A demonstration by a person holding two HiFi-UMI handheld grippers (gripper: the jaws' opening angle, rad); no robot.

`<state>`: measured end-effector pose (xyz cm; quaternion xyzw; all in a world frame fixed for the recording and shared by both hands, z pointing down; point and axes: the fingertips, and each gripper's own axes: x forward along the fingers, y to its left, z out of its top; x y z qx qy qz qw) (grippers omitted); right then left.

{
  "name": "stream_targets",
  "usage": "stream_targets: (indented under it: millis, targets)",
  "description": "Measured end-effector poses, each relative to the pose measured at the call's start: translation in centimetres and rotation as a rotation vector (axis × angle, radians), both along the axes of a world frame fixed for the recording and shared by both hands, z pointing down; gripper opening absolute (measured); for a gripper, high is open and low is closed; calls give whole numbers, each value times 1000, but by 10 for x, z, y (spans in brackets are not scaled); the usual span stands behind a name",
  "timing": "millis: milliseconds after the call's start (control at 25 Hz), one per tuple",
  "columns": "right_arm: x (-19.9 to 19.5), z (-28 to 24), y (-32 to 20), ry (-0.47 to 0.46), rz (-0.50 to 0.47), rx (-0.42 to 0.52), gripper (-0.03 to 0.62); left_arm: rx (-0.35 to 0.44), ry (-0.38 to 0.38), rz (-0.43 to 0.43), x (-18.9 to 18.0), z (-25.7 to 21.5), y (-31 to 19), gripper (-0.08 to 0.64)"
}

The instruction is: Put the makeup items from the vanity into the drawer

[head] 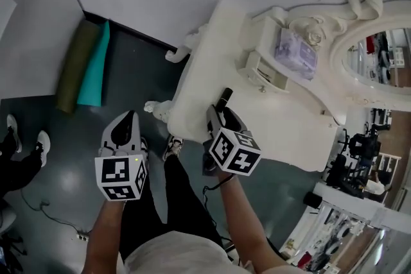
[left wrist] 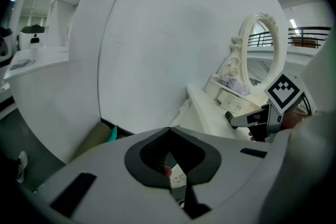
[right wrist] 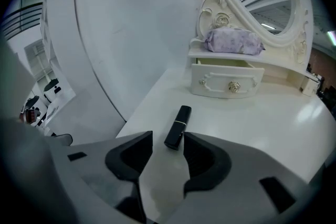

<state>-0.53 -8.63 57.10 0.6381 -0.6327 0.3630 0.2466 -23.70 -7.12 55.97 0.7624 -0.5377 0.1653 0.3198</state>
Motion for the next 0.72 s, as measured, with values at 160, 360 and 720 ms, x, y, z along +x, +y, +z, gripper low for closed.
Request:
stream_targets:
  millis: [160, 360, 720]
  targets:
    - [-1, 8, -3, 22, -2, -20, 178, -4, -10, -14, -8, 8, 1, 5]
    - [1, 10, -4, 44, 10, -32, 178, -5, -8, -32, -15, 12, 0, 3]
    - [8, 11, -3, 38, 46, -42, 120, -25, -7, -42, -13, 17, 9, 5]
